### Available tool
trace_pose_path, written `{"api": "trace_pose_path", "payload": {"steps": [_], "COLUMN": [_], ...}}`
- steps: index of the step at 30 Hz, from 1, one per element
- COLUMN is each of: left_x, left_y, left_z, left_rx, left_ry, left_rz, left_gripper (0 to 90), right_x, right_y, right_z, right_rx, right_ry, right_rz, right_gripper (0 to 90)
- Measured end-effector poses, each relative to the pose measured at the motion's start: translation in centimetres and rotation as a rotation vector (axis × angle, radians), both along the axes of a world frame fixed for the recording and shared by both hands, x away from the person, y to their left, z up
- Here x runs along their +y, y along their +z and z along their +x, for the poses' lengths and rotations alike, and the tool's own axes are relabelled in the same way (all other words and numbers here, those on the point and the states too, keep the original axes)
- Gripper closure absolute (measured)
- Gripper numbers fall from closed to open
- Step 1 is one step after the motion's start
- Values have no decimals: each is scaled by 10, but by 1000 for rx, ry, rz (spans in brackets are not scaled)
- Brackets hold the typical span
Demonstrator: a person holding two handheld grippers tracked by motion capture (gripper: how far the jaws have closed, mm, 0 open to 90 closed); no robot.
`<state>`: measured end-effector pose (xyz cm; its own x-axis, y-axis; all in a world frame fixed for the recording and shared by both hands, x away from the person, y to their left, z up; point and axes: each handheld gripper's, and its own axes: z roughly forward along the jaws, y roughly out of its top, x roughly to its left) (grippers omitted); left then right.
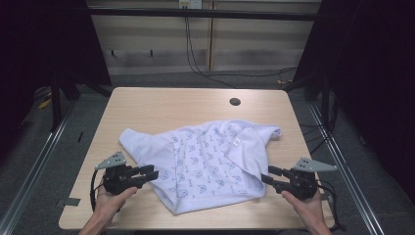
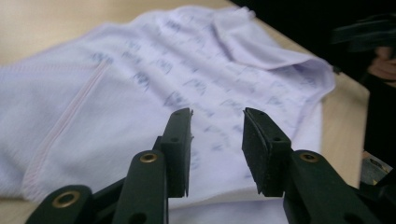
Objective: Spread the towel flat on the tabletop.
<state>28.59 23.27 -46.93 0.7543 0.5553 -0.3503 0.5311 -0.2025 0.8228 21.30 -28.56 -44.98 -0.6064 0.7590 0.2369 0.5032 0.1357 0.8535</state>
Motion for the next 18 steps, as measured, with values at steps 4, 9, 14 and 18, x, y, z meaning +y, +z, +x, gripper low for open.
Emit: {"api": "trace_pose_path", "payload": {"steps": [4,9,14,18], "left_x": [-1,-10,-19,-24], "left_y": [-13,-31,-34,-34], "left_z": [12,24,18,10], "left_rx": [37,84,80,113], "left_ry": [-12,-22,-53,-92], "left_rz": [83,182,218,201], "left_gripper": [631,652,857,895], "right_x": [8,39,83,118], "right_y": [-6,-13,-23,-32], "right_z": [-17,-14,8,21], "right_rx": [11,28,107,136], "right_ry": [23,63,197,274], "right_rz": [1,-53,-57,-59], "right_gripper": [514,520,465,429]}}
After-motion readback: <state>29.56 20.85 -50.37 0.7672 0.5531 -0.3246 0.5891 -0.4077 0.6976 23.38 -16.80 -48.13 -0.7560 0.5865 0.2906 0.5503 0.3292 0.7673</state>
